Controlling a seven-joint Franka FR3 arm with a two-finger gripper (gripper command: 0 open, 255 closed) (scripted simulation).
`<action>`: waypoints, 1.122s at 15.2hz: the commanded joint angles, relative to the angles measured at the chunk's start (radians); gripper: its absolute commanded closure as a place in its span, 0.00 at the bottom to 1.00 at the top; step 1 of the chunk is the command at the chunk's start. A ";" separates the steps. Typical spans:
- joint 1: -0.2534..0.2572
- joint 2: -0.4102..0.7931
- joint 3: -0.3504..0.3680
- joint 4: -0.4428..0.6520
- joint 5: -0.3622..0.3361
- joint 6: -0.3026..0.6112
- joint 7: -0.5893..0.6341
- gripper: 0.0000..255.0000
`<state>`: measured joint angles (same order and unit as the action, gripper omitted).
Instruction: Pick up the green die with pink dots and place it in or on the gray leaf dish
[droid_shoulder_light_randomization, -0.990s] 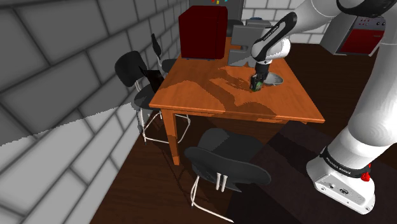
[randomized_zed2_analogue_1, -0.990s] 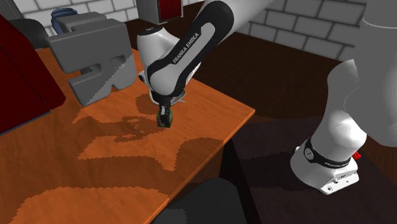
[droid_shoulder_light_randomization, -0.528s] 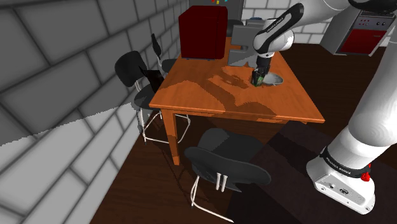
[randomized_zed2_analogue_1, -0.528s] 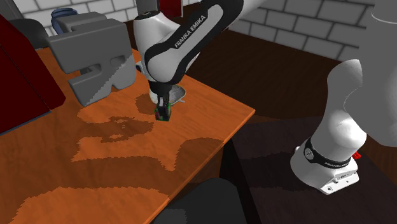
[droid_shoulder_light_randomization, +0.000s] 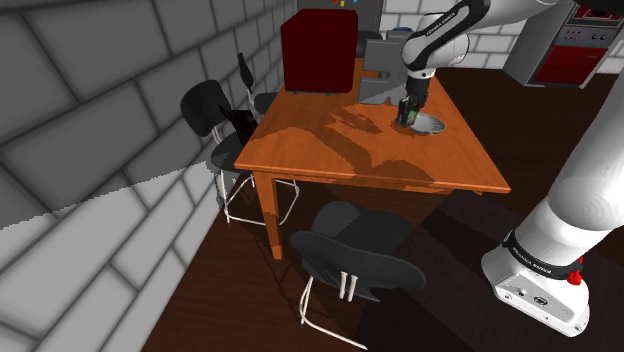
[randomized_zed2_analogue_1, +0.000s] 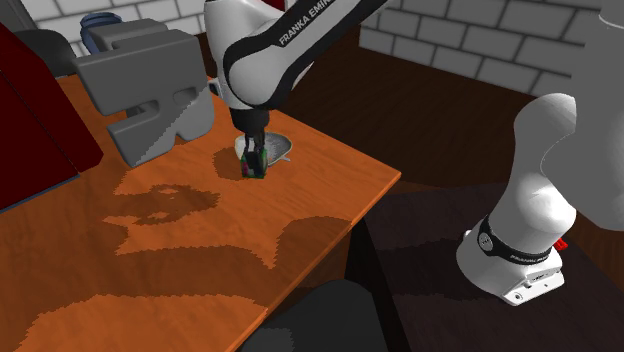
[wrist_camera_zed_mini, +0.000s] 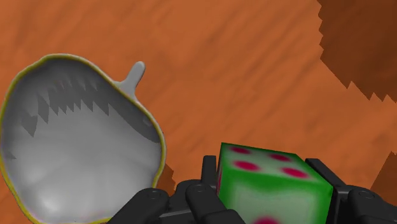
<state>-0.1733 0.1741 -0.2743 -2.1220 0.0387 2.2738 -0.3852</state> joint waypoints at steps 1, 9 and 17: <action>0.002 -0.018 -0.001 0.009 -0.007 -0.027 0.006 1.00; -0.069 0.036 -0.043 0.122 0.018 -0.088 -0.117 1.00; -0.177 0.170 -0.075 0.292 0.074 -0.133 -0.274 1.00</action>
<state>-0.3442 0.3319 -0.3497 -1.8397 0.1082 2.1391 -0.6502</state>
